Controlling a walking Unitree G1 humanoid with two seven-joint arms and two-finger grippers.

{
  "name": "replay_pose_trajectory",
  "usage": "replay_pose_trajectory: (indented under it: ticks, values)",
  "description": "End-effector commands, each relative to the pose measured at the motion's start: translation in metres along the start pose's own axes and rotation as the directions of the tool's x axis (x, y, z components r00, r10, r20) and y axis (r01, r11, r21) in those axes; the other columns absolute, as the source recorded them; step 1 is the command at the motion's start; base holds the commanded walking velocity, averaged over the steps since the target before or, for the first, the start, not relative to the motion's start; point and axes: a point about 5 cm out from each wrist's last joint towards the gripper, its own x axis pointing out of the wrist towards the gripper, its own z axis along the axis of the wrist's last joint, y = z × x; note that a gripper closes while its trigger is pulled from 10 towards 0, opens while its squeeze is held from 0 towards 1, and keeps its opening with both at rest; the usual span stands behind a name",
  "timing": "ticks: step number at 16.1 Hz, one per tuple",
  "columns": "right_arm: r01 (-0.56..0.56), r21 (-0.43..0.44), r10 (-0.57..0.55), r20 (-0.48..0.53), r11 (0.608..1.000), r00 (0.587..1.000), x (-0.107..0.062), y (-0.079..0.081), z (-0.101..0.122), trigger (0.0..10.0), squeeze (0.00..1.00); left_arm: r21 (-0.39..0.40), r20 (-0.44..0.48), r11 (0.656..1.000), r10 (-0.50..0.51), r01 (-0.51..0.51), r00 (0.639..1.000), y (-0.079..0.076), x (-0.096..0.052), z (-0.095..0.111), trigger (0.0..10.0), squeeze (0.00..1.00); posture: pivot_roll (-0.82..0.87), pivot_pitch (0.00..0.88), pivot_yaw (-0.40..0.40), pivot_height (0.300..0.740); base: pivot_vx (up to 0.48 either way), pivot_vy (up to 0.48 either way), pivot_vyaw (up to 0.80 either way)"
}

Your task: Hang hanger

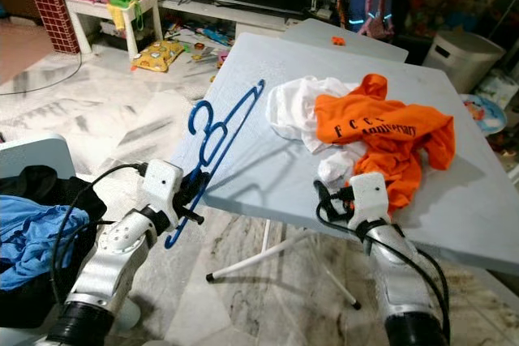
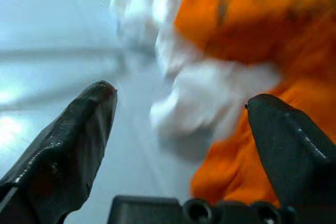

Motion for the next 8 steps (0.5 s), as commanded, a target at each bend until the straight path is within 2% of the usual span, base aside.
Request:
replay_pose_trajectory:
  ticks: [1,3,5,6,7,8]
  values:
    - [0.054,-0.023,-0.052,0.070,0.998,0.996,-0.006,-0.004,0.015,10.0,0.00,-0.001,-0.003,1.000,-0.016,0.016,1.000,-0.005,0.005,0.000,10.0,0.00,0.17,0.000,-0.094,0.740,0.000,0.000,0.00]
    - [0.139,0.004,-0.139,0.097,0.990,0.986,-0.017,-0.005,0.021,10.0,0.00,-0.018,-0.003,1.000,-0.014,0.014,1.000,-0.004,0.005,-0.001,10.0,0.00,0.17,0.000,-0.108,0.740,0.000,0.000,0.00]
    - [0.299,0.064,-0.304,0.093,0.952,0.948,-0.033,-0.010,0.019,10.0,0.00,-0.027,0.000,0.999,0.020,-0.020,1.000,-0.001,0.003,-0.003,10.0,0.00,0.16,0.000,-0.111,0.740,0.000,0.000,0.00]
    - [0.341,0.057,-0.345,0.081,0.938,0.935,-0.039,-0.010,0.015,10.0,0.00,-0.025,0.002,0.999,0.024,-0.024,1.000,-0.002,0.003,-0.004,10.0,0.00,0.15,0.000,-0.109,0.740,0.000,0.000,0.00]
    - [0.389,0.115,-0.397,0.058,0.914,0.916,-0.046,-0.010,0.010,10.0,0.00,-0.021,-0.001,1.000,0.020,-0.020,1.000,-0.004,0.003,-0.006,10.0,0.00,0.14,0.000,-0.105,0.740,0.000,0.000,0.00]
    - [0.417,0.098,-0.422,0.047,0.904,0.905,-0.054,-0.009,0.007,10.0,0.00,-0.022,-0.001,1.000,0.012,-0.012,1.000,-0.006,0.004,-0.006,10.0,0.00,0.11,0.000,-0.097,0.740,0.000,0.000,0.00]
